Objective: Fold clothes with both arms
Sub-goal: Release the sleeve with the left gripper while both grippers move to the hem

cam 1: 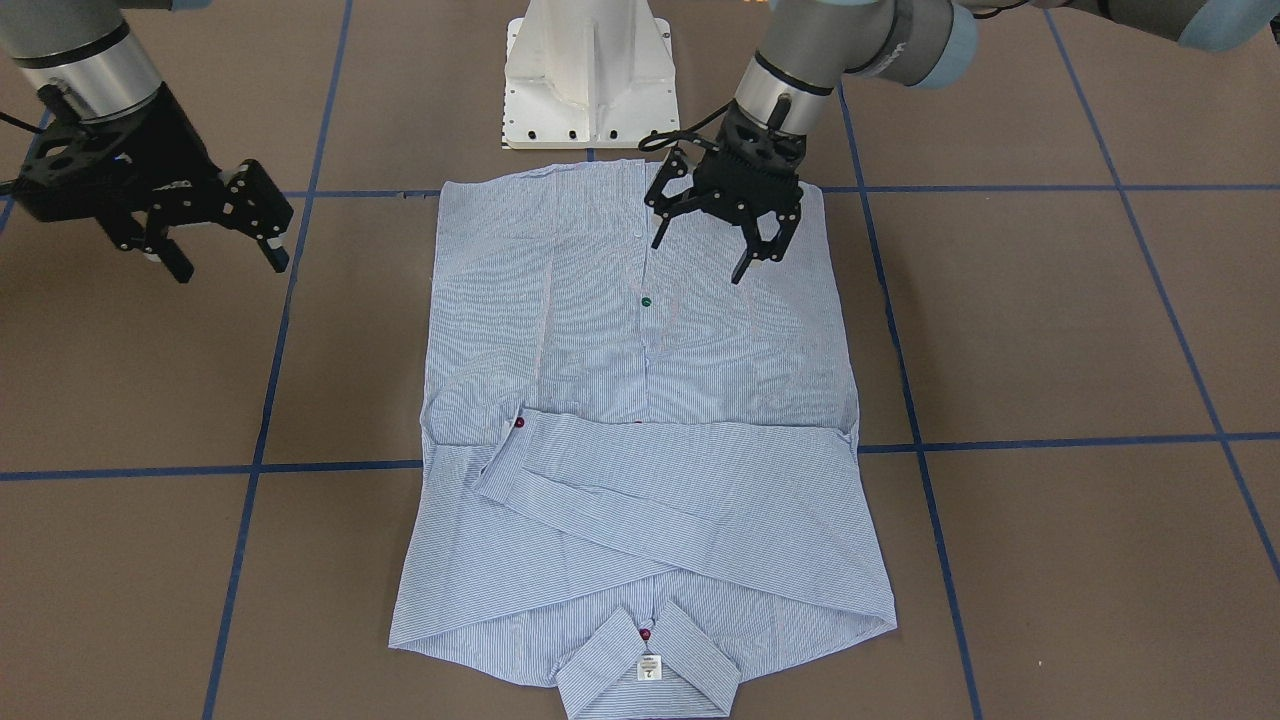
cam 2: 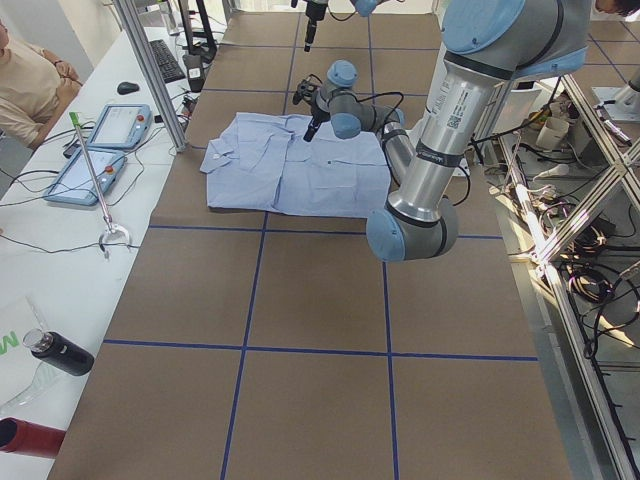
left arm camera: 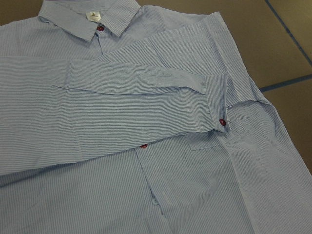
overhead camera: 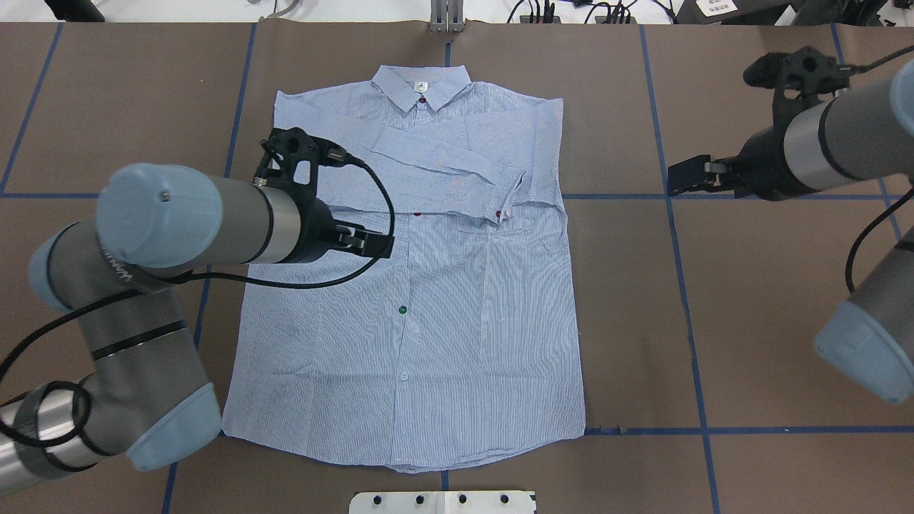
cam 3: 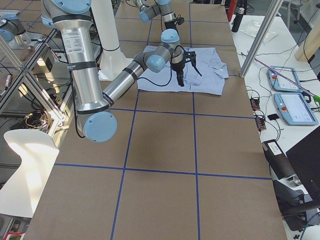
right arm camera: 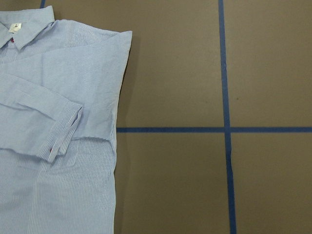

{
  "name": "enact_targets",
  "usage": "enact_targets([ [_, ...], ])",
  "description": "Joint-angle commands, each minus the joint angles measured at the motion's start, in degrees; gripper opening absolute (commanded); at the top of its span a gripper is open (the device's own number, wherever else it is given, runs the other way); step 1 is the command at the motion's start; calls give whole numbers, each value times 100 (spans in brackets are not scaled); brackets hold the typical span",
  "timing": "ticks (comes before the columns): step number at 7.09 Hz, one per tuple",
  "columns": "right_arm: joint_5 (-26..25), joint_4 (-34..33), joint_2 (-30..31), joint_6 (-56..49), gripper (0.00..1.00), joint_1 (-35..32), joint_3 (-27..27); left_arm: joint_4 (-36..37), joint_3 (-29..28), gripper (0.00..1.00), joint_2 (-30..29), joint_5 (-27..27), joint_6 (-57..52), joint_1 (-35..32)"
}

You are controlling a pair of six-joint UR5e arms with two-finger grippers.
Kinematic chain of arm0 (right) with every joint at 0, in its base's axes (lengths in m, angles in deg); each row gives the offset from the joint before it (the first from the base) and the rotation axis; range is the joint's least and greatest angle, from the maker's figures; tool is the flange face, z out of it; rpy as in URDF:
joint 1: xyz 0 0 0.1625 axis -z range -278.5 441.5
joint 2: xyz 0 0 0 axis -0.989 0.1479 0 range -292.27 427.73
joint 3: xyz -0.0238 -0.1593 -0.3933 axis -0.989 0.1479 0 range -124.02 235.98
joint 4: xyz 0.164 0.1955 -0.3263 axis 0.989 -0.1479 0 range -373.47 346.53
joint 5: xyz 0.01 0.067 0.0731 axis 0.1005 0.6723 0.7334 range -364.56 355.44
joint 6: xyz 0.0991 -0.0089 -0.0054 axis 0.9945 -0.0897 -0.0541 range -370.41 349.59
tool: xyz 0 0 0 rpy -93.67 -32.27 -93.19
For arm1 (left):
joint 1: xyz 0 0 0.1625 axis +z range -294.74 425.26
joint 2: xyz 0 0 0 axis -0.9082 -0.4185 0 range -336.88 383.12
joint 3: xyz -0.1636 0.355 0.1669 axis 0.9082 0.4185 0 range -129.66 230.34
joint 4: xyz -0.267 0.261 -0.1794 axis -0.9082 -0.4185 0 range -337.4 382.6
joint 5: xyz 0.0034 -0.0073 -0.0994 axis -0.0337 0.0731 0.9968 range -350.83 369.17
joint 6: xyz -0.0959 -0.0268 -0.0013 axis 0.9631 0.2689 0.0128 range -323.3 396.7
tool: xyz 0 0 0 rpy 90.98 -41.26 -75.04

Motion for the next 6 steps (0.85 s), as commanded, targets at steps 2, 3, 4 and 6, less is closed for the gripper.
enact_targets([
  [2,-1532,8,1166,1669,100,1832,-1196,-153,1136,100,1783,-51,566,120],
  [3,-2234,8,1284,2344,100,2552,-1287,-319,1157,100,2153,-225,970,565],
  [4,-2885,0,1337,2794,100,3116,-1287,-608,1157,100,2444,-740,1549,1109],
  [6,-3067,0,1355,2904,100,3324,-1279,-646,1096,100,2675,-1130,2368,1814],
])
